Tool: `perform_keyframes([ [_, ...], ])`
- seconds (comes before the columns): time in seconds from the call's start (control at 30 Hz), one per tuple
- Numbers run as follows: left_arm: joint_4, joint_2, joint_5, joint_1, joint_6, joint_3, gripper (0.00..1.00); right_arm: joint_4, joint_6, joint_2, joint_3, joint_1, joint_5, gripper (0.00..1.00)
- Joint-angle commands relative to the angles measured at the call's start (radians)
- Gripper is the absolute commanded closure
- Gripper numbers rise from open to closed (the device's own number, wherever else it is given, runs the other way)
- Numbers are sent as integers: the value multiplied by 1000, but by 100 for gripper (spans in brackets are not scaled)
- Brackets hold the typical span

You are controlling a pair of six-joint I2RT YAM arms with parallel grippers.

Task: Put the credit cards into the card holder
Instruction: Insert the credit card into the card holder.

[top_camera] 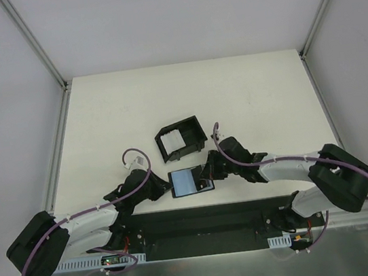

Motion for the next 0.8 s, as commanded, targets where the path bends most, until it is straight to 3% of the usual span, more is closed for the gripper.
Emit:
perform_keyframes([
  [0.0,-26,6,-3,8,-7,-18,100,260,102,92,-7,7,-38,99],
  [0.77,-28,-5,-2,6,-21,-28,100,391,137,220,-113,7,-18,100],
])
